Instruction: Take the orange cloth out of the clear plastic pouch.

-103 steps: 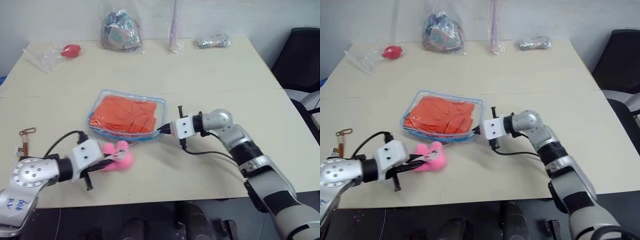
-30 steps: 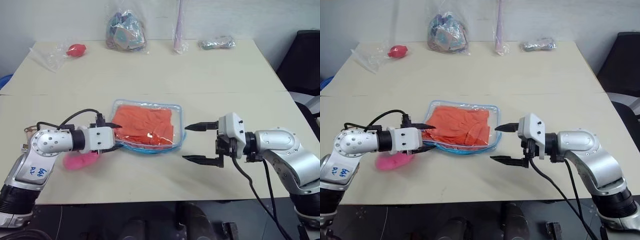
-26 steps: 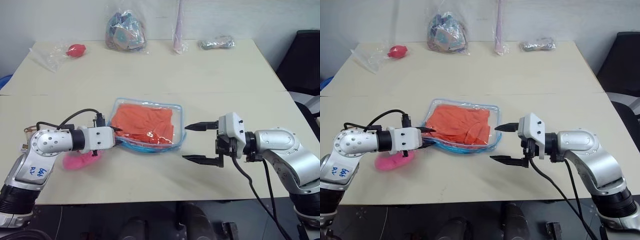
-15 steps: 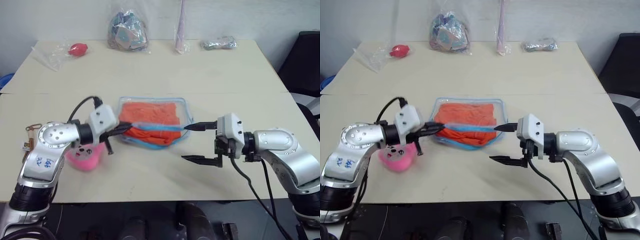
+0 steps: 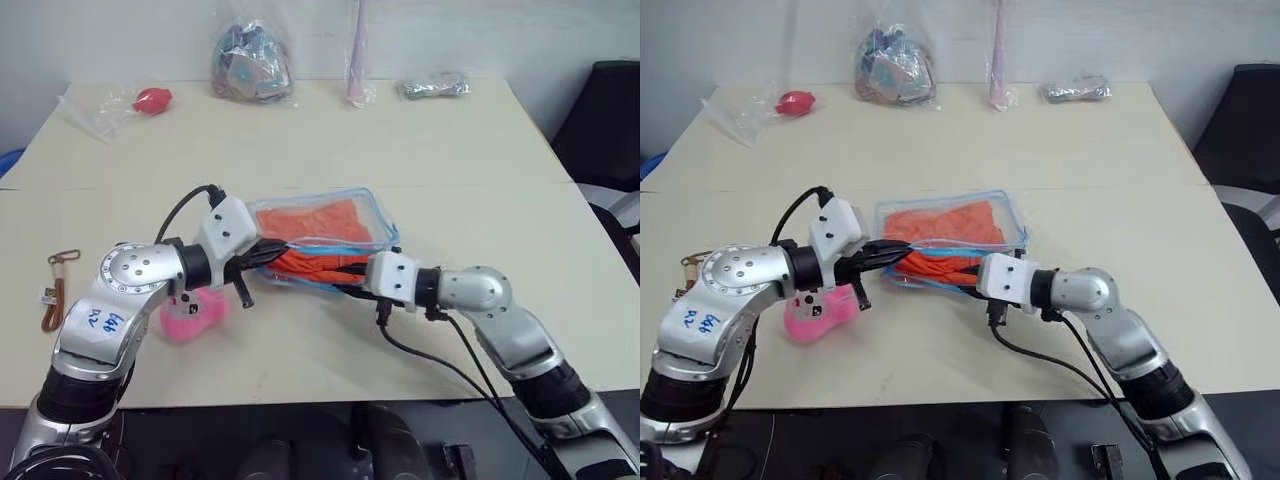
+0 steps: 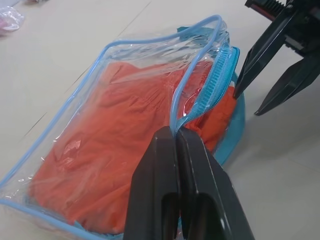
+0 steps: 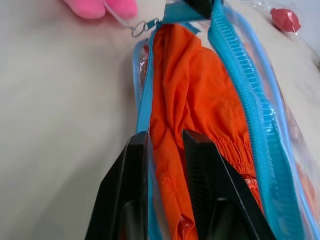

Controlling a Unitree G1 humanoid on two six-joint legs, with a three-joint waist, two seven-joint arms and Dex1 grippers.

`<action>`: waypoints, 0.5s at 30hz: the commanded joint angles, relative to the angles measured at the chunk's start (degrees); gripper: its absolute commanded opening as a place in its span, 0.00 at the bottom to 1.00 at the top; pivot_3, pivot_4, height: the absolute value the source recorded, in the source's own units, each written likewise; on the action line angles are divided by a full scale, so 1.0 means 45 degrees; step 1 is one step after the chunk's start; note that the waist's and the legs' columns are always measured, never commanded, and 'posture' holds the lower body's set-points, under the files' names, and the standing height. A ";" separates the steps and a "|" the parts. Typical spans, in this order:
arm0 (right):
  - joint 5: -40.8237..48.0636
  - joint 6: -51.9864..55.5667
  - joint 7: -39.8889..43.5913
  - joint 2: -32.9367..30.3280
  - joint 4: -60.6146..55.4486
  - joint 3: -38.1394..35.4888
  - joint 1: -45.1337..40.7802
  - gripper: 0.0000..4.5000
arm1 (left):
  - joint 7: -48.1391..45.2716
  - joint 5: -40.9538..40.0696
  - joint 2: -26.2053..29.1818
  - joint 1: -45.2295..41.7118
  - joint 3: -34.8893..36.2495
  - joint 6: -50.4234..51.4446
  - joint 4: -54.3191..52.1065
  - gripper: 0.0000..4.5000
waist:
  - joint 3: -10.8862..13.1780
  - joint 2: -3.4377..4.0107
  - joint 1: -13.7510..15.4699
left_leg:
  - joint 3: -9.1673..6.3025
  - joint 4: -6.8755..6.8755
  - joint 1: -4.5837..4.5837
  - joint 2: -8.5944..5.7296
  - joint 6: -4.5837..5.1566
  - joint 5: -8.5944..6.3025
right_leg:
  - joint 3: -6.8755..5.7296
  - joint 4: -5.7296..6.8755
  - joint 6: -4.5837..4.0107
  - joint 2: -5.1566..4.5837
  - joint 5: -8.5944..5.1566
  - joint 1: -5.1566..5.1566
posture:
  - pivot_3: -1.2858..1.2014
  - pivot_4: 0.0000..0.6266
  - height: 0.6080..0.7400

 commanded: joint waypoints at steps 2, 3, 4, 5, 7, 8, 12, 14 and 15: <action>-0.1103 -0.0840 -0.0610 0.0148 0.0704 0.0084 -0.0242 0.44 | 0.0119 0.0006 -0.0033 -0.0132 0.0082 -0.0185 -0.0283 0.00 | 0.0000 0.0000 -0.0009 | 0.0001 -0.0001 0.0000 0.0004 0.0000 0.0000 | 0.0001 0.0002 0.0000 0.0001 0.0000 0.0000 | 0.52 0.24 1.00; -0.1525 -0.1218 -0.0856 0.0120 0.0950 0.0121 -0.0238 0.52 | 0.0143 -0.0028 -0.0065 -0.0131 0.0104 -0.0139 -0.0296 0.00 | 0.0000 0.0000 -0.0011 | 0.0001 -0.0001 0.0000 0.0003 0.0000 0.0000 | 0.0001 0.0001 0.0000 0.0000 0.0000 0.0000 | 0.52 0.24 1.00; -0.1825 -0.1498 -0.1031 0.0117 0.1137 0.0132 -0.0234 0.59 | 0.0160 -0.0053 -0.0088 -0.0129 0.0119 -0.0106 -0.0305 0.00 | 0.0000 0.0001 -0.0013 | 0.0001 -0.0001 0.0000 0.0004 0.0000 0.0000 | 0.0001 0.0001 0.0000 0.0000 0.0000 0.0000 | 0.52 0.24 1.00; -0.2032 -0.1673 -0.1162 0.0152 0.1311 0.0111 -0.0234 0.66 | 0.0179 -0.0074 -0.0110 -0.0114 0.0122 -0.0077 -0.0351 0.00 | 0.0000 0.0000 -0.0015 | 0.0002 -0.0001 -0.0001 0.0004 0.0000 0.0000 | 0.0003 0.0001 0.0000 0.0000 0.0000 0.0000 | 0.52 0.24 1.00; -0.2234 -0.1874 -0.1239 0.0226 0.1517 0.0064 -0.0240 0.82 | 0.0198 -0.0091 -0.0132 -0.0091 0.0115 -0.0044 -0.0421 0.00 | 0.0000 0.0000 -0.0018 | 0.0001 -0.0001 0.0000 0.0005 0.0000 0.0000 | 0.0002 0.0001 0.0000 -0.0001 0.0000 0.0000 | 0.52 0.24 1.00; -0.2308 -0.1968 -0.1265 0.0262 0.1613 0.0045 -0.0262 0.89 | 0.0219 -0.0089 -0.0145 -0.0077 0.0106 -0.0028 -0.0461 0.00 | 0.0000 0.0000 -0.0023 | 0.0001 -0.0001 0.0000 0.0006 0.0000 0.0000 | 0.0003 0.0000 0.0000 0.0000 0.0000 -0.0001 | 0.52 0.24 1.00; -0.2561 -0.2196 -0.1470 0.0562 0.2013 0.0034 -0.0476 0.89 | 0.0255 -0.0109 -0.0207 -0.0044 0.0080 0.0011 -0.0576 0.00 | 0.0000 0.0000 -0.0036 | 0.0003 -0.0001 -0.0001 0.0007 0.0000 0.0000 | 0.0006 0.0002 0.0000 0.0000 0.0000 0.0000 | 0.52 0.24 1.00; -0.2195 -0.1834 -0.1344 0.0825 0.1935 -0.0140 -0.0524 0.89 | 0.0257 -0.0107 -0.0221 -0.0044 0.0079 0.0016 -0.0599 0.00 | 0.0000 0.0000 -0.0042 | 0.0002 -0.0001 0.0000 0.0009 0.0000 0.0000 | 0.0003 0.0002 0.0000 0.0001 0.0000 0.0000 | 0.52 0.24 1.00; -0.1886 -0.1494 -0.1233 0.0973 0.1808 -0.0282 -0.0537 0.89 | 0.0253 -0.0095 -0.0214 -0.0044 0.0076 0.0007 -0.0603 0.00 | 0.0000 0.0000 -0.0042 | 0.0002 -0.0001 0.0000 0.0010 0.0000 0.0000 | 0.0003 0.0002 0.0000 0.0001 0.0000 0.0000 | 0.52 0.24 1.00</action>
